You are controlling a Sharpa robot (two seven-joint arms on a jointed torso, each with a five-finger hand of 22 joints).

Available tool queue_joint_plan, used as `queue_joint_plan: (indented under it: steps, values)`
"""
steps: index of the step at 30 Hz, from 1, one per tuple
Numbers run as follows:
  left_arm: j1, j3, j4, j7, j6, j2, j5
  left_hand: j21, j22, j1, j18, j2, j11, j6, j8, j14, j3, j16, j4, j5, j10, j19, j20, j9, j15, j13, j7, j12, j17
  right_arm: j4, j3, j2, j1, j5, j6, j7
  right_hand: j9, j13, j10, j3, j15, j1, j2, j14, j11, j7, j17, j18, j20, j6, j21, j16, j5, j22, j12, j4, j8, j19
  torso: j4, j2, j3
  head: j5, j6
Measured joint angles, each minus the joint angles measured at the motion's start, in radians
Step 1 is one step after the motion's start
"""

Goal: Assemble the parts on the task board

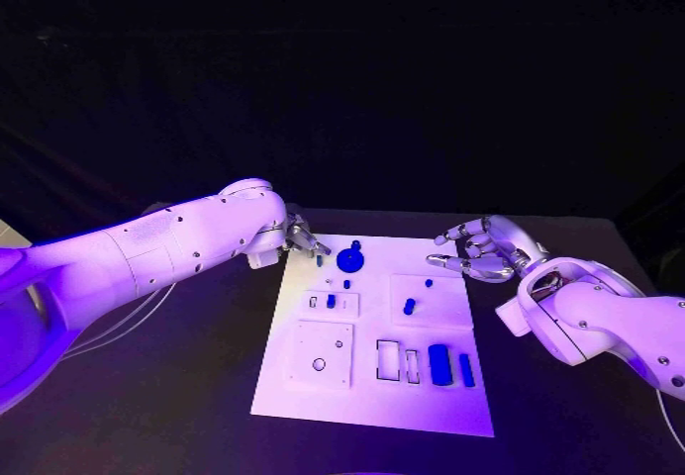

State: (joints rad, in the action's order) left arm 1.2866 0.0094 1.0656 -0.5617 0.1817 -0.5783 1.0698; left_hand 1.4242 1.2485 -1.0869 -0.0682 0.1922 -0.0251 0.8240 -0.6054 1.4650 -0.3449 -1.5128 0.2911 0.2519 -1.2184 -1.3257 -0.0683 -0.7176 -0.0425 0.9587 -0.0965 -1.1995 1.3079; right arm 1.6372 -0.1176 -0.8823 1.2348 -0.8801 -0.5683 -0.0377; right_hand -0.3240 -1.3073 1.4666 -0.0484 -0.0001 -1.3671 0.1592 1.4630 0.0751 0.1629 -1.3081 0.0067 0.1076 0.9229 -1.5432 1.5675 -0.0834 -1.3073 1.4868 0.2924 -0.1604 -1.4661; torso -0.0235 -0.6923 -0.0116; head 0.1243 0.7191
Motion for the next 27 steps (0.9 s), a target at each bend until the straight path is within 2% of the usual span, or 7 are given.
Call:
queue_joint_plan:
  steps: [10, 16, 24, 27]
  values:
    - [0.0, -0.004, -0.026, 0.01, 0.011, 0.018, 0.004, 0.0, 0.0, -0.004, 0.0, -0.004, 0.0, 0.0, 0.0, 0.0, 0.0, 0.0, 0.0, 0.0, 0.0, 0.0, 0.0, 0.001, 0.0, 0.004, 0.0, 0.0, 0.0, -0.001, 0.0, 0.004, 0.0, 0.0, 0.0, 0.0, 0.0, 0.0, 0.0, 0.0, 0.0, 0.0, 0.0, 0.0, 0.0, 0.0, 0.0, 0.0, 0.0, 0.0, 0.0, 0.0, 0.0, 0.0, 0.0, 0.0, 0.0, 0.0, -0.0008, -0.003, -0.0005, 0.0, -0.001]
    - [0.0, -0.009, -0.038, 0.013, 0.021, 0.024, 0.004, 0.0, 0.001, -0.035, 0.0, -0.035, 0.0, 0.015, 0.0, 0.0, 0.0, 0.0, 0.0, 0.0, 0.0, 0.0, 0.0, 0.013, 0.0, 0.012, 0.004, -0.009, 0.0, -0.002, 0.0, 0.004, 0.0, 0.0, 0.0, 0.0, 0.0, 0.0, 0.0, 0.0, 0.0, 0.0, 0.0, 0.0, 0.0, 0.0, 0.0, 0.0, 0.0, 0.0, 0.0, 0.0, 0.0, -0.001, 0.0, 0.0, 0.0, 0.0, -0.0008, -0.003, -0.0004, -0.001, 0.003]
    - [0.0, -0.011, -0.04, 0.016, 0.027, 0.024, 0.003, 0.0, 0.006, -0.072, 0.0, -0.045, 0.011, 0.043, -0.001, 0.0, -0.016, 0.0, -0.002, 0.0, -0.011, 0.0, 0.0, 0.015, 0.0, 0.027, 0.014, -0.02, 0.0, -0.002, 0.0, 0.004, 0.0, 0.0, 0.0, 0.0, 0.0, 0.0, 0.0, 0.0, 0.0, 0.0, 0.0, 0.0, 0.0, 0.0, 0.0, 0.0, 0.0, 0.0, 0.0, 0.0, 0.0, -0.001, 0.0, 0.0, 0.0, 0.0, -0.0007, -0.003, -0.0004, 0.0, 0.006]
    - [0.0, -0.011, -0.039, 0.016, 0.027, 0.023, 0.003, 0.0, 0.009, -0.1, 0.0, -0.055, 0.019, 0.06, -0.028, 0.001, -0.031, -0.001, -0.003, 0.0, -0.019, 0.0, 0.0, 0.004, -0.001, 0.033, 0.024, -0.027, 0.0, -0.002, 0.0, 0.004, 0.0, 0.0, 0.0, 0.0, 0.0, 0.0, 0.0, 0.0, 0.0, 0.0, 0.0, 0.0, 0.0, 0.0, 0.0, 0.0, 0.0, 0.0, 0.0, 0.0, 0.0, -0.001, 0.0, 0.0, 0.0, 0.0, -0.0007, -0.002, -0.0004, 0.0, 0.007]
